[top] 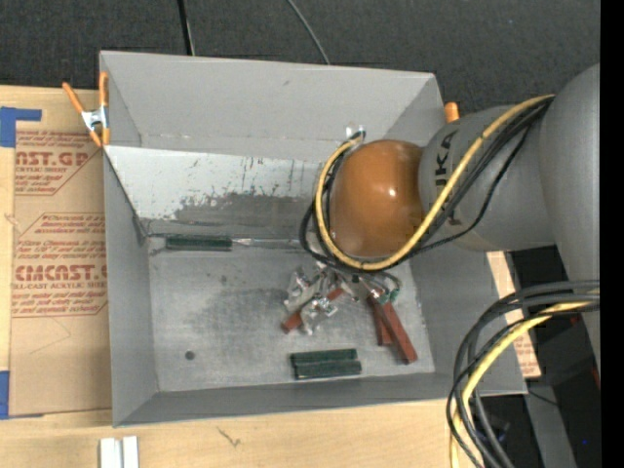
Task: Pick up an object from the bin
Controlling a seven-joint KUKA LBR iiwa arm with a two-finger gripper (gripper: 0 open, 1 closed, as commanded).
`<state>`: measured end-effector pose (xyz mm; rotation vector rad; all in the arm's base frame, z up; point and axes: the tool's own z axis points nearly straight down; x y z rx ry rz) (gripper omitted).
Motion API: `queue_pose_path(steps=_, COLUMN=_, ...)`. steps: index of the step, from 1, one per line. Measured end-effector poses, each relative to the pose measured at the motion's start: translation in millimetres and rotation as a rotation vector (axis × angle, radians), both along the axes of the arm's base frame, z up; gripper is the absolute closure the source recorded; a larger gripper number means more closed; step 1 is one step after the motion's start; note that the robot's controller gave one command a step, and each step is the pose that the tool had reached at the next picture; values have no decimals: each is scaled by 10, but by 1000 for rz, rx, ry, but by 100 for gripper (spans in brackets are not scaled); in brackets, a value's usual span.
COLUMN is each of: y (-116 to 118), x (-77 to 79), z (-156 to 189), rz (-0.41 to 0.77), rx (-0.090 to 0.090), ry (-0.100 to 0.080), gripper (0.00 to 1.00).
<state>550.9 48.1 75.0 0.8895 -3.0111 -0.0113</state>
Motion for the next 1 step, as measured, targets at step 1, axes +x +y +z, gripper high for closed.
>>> queue_pose_path(steps=1, y=31, x=-142, z=1319, rz=24, rx=-4, ry=-6, gripper=100)
